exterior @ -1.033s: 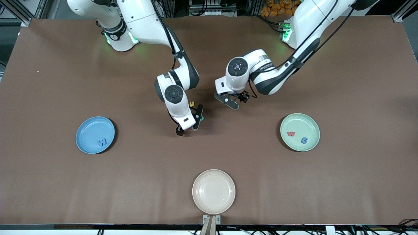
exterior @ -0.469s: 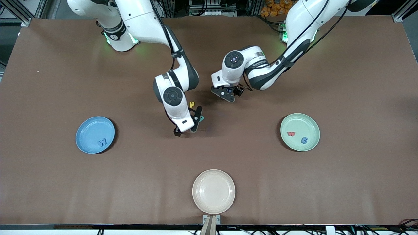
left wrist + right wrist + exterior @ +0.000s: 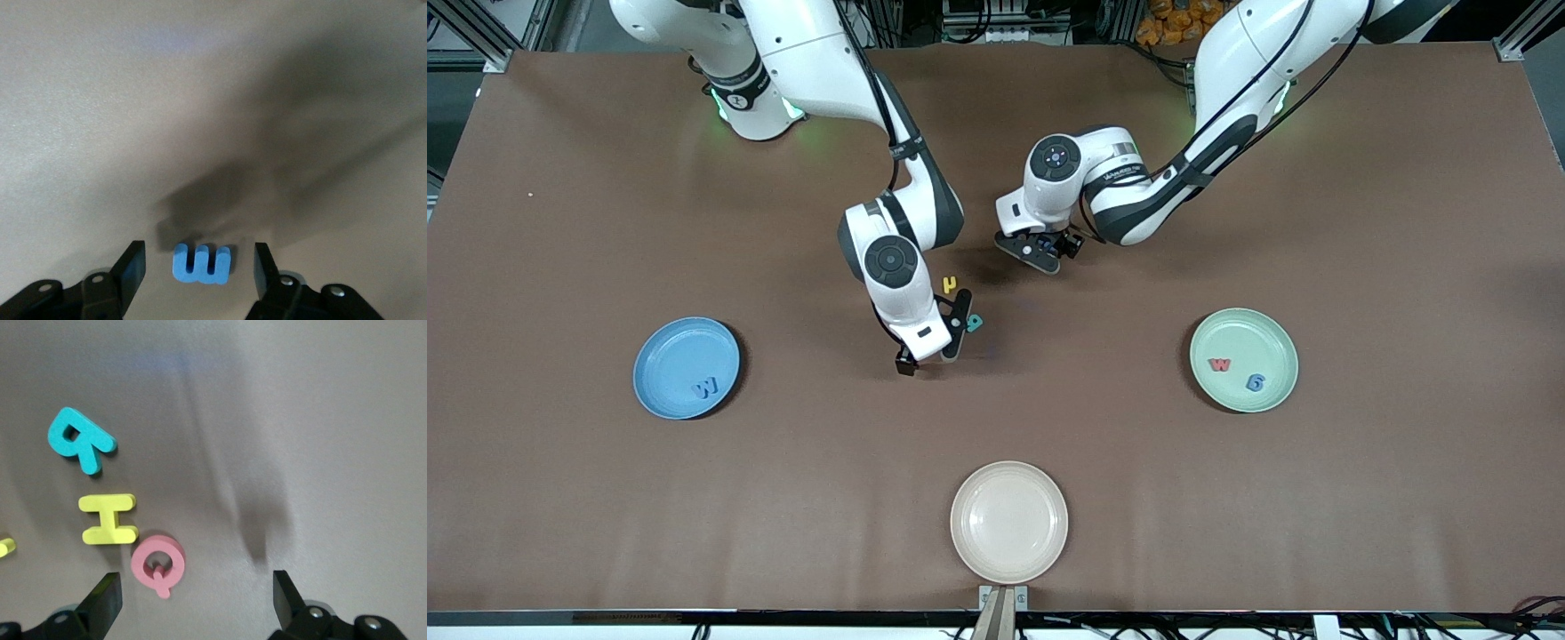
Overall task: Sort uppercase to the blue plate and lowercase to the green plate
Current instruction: 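Grasp the blue w with the left gripper while the right gripper grasps the Q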
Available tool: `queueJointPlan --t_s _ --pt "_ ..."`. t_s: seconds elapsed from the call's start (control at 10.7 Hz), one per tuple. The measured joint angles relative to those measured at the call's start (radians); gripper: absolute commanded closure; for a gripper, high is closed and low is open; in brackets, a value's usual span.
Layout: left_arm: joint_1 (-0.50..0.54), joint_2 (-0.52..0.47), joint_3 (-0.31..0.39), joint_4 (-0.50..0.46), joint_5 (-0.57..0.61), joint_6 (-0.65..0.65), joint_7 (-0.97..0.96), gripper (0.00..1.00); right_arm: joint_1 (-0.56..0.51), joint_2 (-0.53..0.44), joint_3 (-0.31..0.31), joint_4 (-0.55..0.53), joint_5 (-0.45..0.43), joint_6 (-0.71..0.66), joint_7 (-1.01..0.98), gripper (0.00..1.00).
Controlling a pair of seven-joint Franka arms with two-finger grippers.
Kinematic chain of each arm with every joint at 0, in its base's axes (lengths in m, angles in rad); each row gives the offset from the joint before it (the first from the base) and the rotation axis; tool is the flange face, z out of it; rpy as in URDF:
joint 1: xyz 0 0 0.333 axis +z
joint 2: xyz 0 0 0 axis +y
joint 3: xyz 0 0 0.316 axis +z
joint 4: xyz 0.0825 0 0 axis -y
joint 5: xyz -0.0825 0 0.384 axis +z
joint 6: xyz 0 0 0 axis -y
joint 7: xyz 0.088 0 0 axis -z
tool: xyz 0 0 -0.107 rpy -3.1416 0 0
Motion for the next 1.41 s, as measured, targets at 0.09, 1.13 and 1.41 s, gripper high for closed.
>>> queueJointPlan --t_s 0.09,1.13,1.41 --pt "0.000 0.005 0.000 0.000 0.004 0.003 -0.002 0.27 0.006 0.001 0.000 -0.004 0.000 0.008 0.000 0.00" --pt "0.000 0.019 0.001 -0.020 0.014 0.005 -0.004 0.29 0.011 0.022 0.000 -0.011 0.000 0.043 0.000 0.00" --pt "0.001 0.018 0.001 -0.021 0.014 0.005 -0.004 0.32 0.011 0.028 0.004 -0.011 0.011 0.044 0.001 0.90"
